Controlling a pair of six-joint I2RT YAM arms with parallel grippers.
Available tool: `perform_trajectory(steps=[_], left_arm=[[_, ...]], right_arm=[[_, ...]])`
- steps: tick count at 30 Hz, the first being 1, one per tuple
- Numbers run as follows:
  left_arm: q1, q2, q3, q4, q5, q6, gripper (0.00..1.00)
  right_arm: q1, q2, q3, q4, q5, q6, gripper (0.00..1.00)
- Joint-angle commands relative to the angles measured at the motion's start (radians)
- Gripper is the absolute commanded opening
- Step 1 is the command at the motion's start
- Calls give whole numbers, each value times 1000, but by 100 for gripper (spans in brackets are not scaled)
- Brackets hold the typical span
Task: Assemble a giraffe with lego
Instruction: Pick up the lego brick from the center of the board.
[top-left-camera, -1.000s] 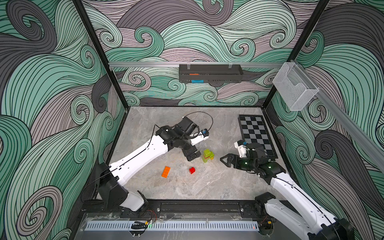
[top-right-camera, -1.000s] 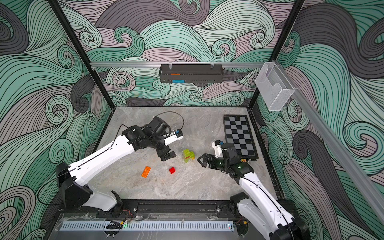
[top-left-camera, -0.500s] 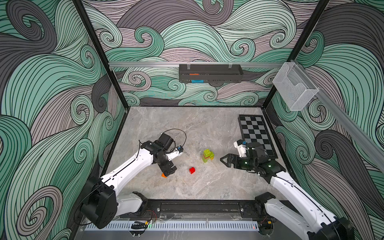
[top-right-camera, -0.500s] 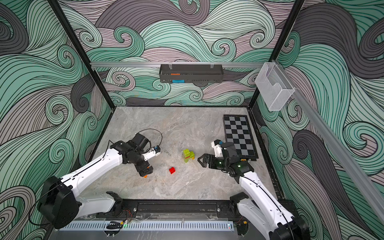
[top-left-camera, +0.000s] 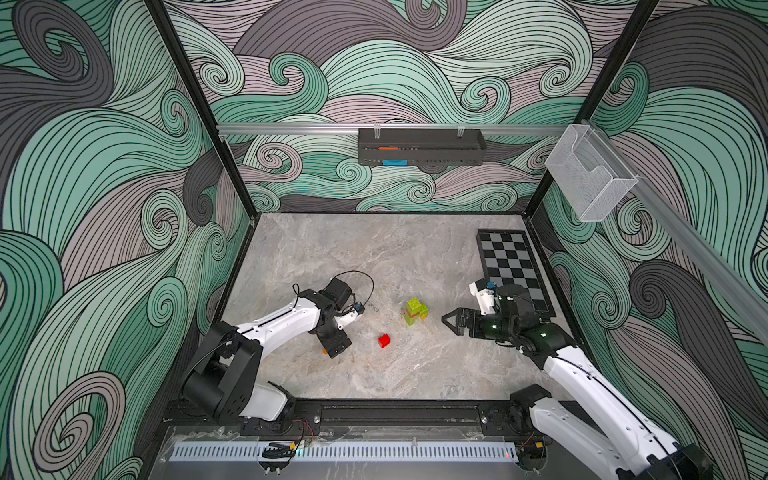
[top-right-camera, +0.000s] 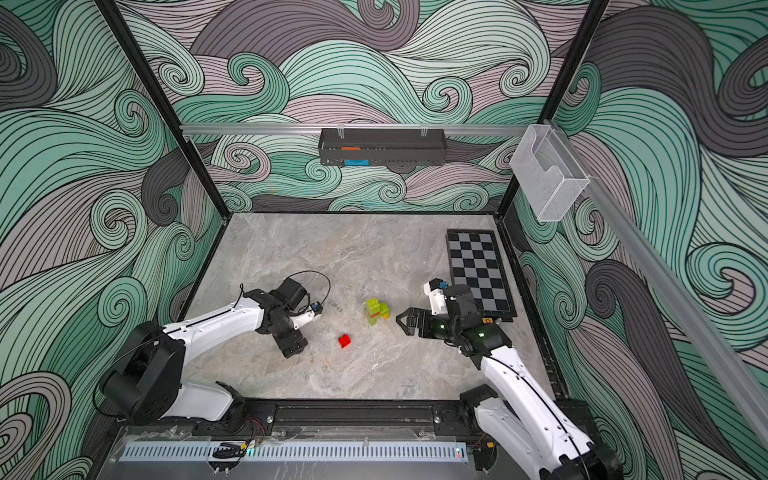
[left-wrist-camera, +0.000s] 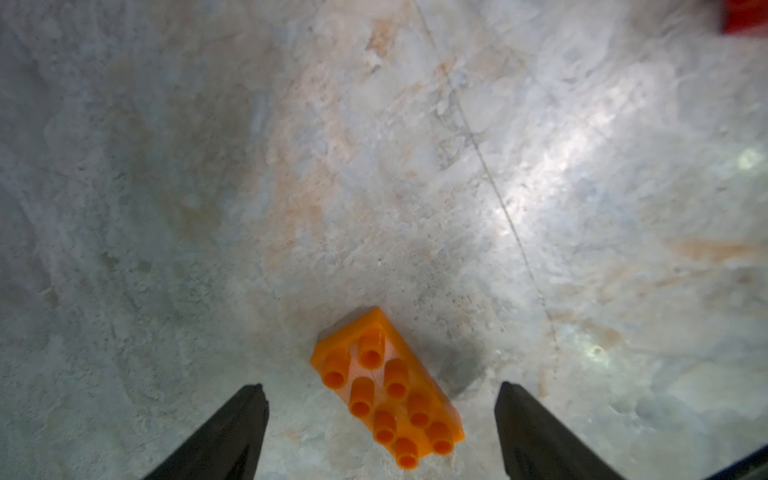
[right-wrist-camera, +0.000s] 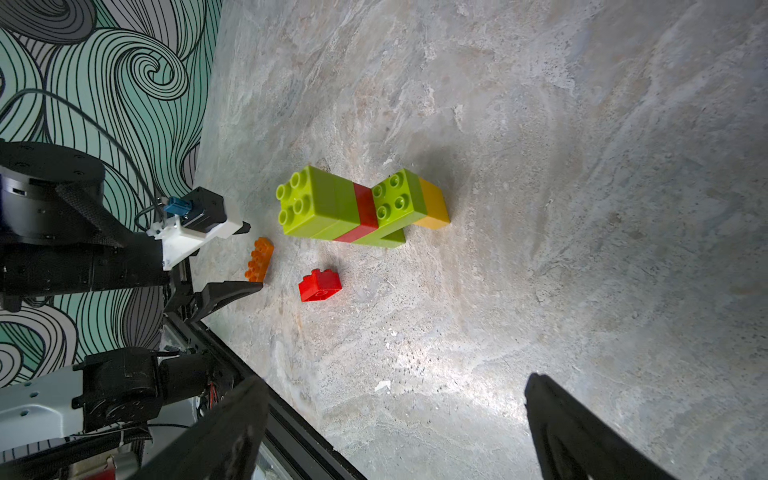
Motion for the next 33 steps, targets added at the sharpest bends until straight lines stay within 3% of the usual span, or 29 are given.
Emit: perform_trajectory(steps=[1, 10, 14, 17, 22, 26, 33], left_arm=[[8, 36, -7, 37, -21, -8, 82], [-60, 64, -17, -10, 152, 98, 48], [-94, 52, -9, -33, 190, 132, 50], [-94, 25, -2, -44, 164, 134, 66], [-91, -45, -36, -59, 99, 176, 73], [-48, -66, -62, -33, 56, 176, 71], [-27, -44, -92, -13, 56, 188, 56]], right_arm=[[-8, -10, 28, -10, 13, -19, 99], [-9, -16, 28, -11, 12, -20, 99], [-9, -20, 28, -19, 12, -21, 99], [-10, -21, 27, -22, 14, -23, 99], [-11, -16, 29, -22, 12, -22, 99], [-10, -15, 31, -22, 10, -23, 99], [-10, -9, 35, -22, 8, -28, 99]])
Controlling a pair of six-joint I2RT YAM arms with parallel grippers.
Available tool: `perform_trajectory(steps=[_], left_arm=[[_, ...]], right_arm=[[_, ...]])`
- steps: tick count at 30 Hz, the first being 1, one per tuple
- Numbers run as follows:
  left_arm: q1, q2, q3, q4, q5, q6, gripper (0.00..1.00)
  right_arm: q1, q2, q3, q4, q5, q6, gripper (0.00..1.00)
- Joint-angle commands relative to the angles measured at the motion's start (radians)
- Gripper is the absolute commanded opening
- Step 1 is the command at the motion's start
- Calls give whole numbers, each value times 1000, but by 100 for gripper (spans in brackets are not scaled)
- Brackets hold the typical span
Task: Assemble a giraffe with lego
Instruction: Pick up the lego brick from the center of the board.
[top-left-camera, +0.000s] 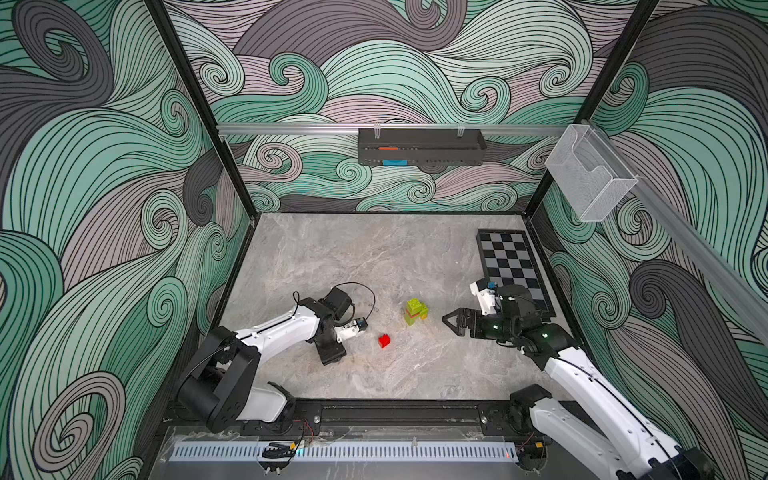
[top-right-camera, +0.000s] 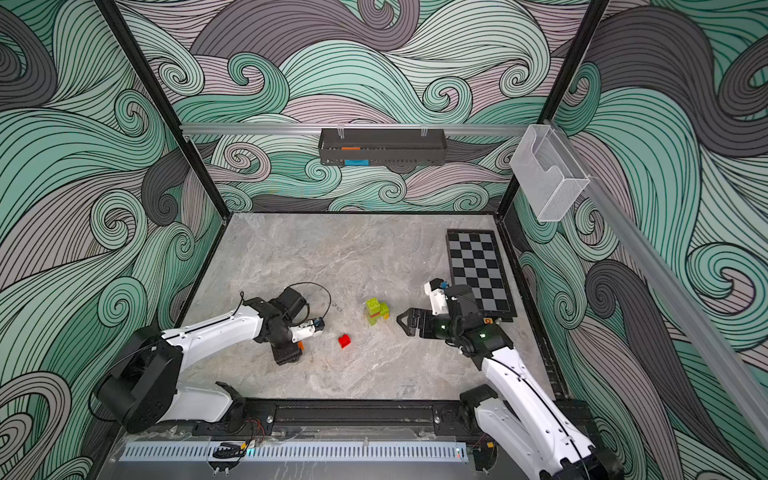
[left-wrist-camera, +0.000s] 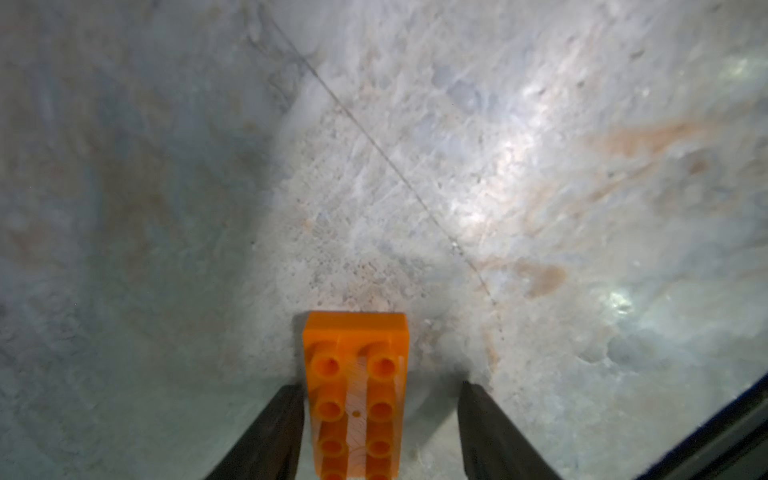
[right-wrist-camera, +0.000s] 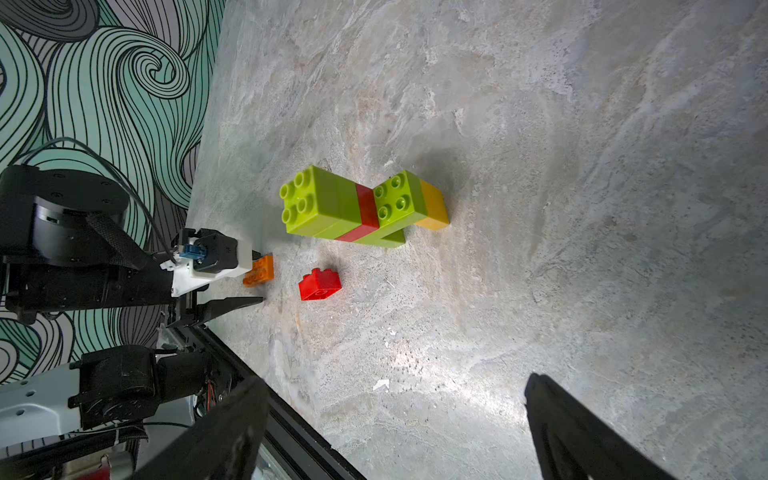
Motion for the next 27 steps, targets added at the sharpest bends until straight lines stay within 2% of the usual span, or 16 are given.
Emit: perform_trajectory(steps=[1, 4, 9, 16, 22, 27], left_arm=[[9, 15, -6, 4, -8, 24, 52], [11, 18, -18, 7, -1, 27, 47], [13, 13, -13, 9, 18, 27, 30], [12, -14, 59, -28, 45, 9, 22], [5, -6, 234, -167, 130, -7, 19], [-59, 102, 499, -313, 138, -62, 19]], right_arm=[[-5, 3, 27, -14, 7, -15, 99], [-5, 8, 29, -12, 8, -17, 99], [-5, 18, 33, -7, 6, -19, 99], [-5, 26, 37, -8, 5, -23, 99], [-5, 50, 41, -8, 3, -28, 99], [-5, 90, 54, 14, 0, -29, 99]])
